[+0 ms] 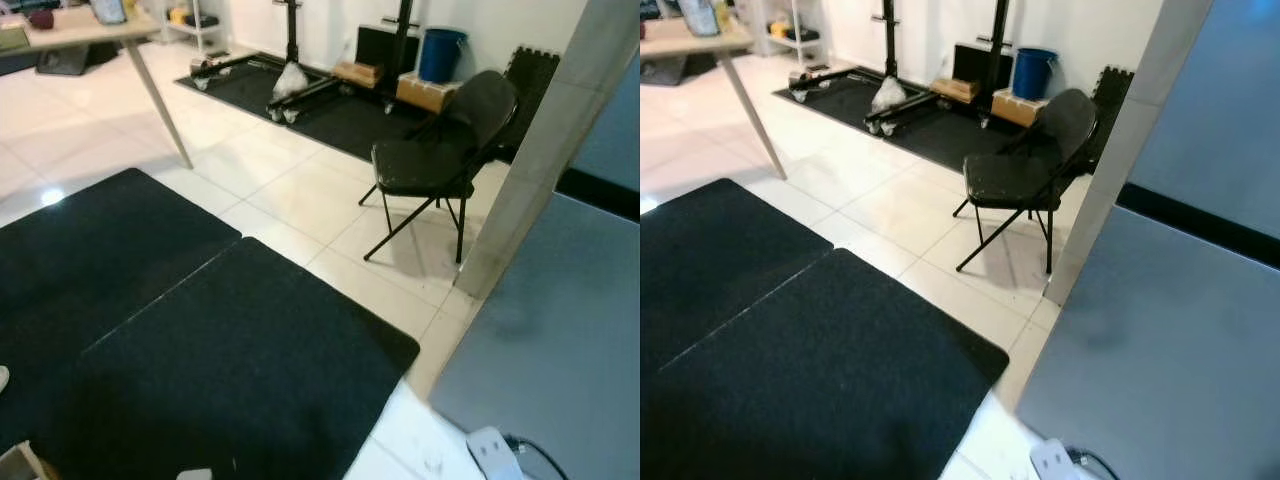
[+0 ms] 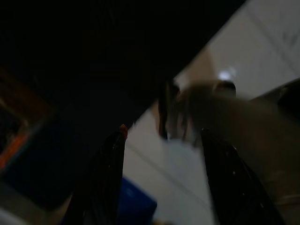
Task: Restocking fridge
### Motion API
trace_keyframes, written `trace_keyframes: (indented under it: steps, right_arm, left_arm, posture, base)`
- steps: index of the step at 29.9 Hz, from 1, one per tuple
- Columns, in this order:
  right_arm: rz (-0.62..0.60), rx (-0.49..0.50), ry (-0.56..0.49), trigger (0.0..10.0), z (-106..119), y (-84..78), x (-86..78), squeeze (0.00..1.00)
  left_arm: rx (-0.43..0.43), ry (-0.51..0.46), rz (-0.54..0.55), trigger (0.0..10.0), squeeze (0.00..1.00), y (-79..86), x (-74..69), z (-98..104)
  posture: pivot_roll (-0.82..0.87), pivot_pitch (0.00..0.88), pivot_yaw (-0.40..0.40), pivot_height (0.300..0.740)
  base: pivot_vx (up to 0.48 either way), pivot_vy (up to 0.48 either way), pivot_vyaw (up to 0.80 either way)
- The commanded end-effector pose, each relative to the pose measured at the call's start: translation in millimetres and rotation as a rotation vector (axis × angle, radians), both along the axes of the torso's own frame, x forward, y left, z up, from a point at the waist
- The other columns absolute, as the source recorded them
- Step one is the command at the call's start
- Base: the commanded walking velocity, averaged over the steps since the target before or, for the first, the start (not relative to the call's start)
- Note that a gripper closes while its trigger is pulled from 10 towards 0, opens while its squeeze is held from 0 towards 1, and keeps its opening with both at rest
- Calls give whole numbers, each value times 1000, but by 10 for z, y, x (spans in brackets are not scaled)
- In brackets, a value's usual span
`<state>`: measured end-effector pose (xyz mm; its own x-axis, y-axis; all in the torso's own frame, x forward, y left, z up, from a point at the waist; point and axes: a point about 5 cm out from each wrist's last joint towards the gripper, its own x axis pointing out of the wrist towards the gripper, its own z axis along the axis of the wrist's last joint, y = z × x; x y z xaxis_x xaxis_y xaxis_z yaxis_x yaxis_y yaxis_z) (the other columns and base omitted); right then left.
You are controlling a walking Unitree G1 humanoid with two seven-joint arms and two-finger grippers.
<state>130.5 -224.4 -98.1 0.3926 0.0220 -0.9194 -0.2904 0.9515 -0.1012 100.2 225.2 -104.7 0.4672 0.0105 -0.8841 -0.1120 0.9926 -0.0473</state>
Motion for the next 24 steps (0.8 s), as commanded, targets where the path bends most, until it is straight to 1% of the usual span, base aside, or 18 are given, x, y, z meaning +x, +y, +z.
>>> trace_keyframes:
  steps: [1,13,24]
  right_arm:
    - [6,-8,0,10000,6,-13,12,0]
    - [8,-8,-1,10000,6,-15,7,0]
    - [38,-3,-5,10000,12,-11,19,0]
  left_arm:
    - [-5,25,-7,10000,0,-29,-70,-25]
    - [-4,30,-16,10000,0,-39,-79,-29]
    - [-2,37,-28,10000,0,-45,-98,-35]
  posture:
    - [-61,0,-29,740]
    - [-61,0,-32,740]
    - [-58,0,-36,740]
  base:
    - [345,0,0]
    - [345,0,0]
    - [349,0,0]
